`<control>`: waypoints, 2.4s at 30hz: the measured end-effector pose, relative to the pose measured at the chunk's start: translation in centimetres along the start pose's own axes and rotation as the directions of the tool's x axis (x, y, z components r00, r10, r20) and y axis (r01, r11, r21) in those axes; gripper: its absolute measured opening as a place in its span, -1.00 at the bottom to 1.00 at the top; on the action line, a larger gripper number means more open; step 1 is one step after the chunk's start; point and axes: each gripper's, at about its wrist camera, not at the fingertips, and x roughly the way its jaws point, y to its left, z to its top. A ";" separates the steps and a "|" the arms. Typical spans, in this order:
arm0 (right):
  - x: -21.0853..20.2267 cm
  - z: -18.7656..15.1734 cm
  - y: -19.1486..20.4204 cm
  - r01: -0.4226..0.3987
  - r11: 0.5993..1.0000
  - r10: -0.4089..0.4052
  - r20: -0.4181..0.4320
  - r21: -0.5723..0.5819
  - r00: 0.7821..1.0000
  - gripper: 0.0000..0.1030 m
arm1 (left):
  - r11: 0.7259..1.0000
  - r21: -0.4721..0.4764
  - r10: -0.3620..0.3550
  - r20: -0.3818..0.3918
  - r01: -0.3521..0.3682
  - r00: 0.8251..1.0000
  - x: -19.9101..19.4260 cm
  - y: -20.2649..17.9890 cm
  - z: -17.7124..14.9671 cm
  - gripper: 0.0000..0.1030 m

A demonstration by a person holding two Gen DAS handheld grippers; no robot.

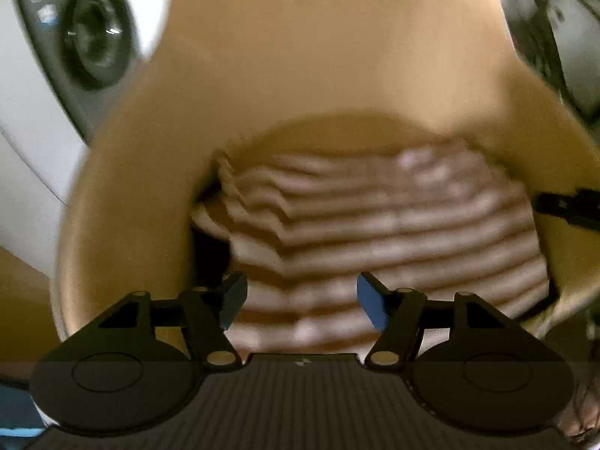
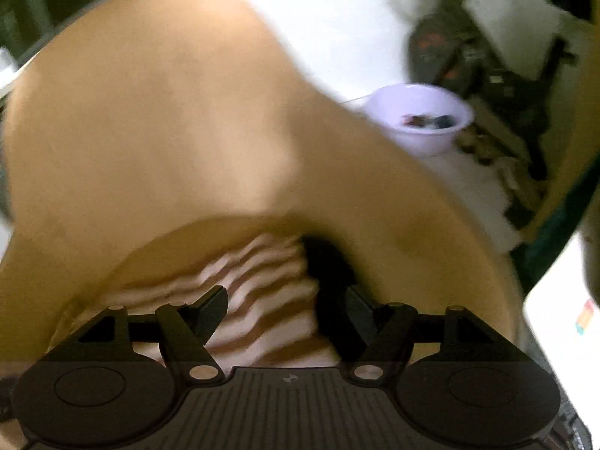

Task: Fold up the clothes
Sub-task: 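Lower the folded sweater onto the armchair seat with both grippers, then open both grippers and release the sweater on the seat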

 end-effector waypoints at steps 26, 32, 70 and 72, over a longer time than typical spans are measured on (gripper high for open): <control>3.4 -0.6 0.2 0.129 0.987 -0.116 -0.138 0.096 0.984 -0.32 | 0.966 -0.246 -0.089 -0.025 0.080 0.996 4.2 7.3 4.1 -0.08; 6.8 2.0 2.8 0.010 0.996 -0.001 -0.106 0.090 0.994 -0.33 | 0.966 -0.258 -0.058 -0.103 0.030 0.993 8.4 7.7 6.5 -0.45; -7.7 -1.6 0.6 -0.008 0.988 -0.005 -0.079 -0.157 0.997 0.98 | 0.973 -0.156 0.147 -0.165 -0.173 0.975 -7.0 -5.2 -1.2 0.94; -12.0 -1.4 -0.3 -0.053 0.986 0.042 -0.073 -0.157 0.996 0.98 | 0.966 -0.187 0.143 -0.181 -0.177 0.973 -9.8 -6.4 -1.9 0.97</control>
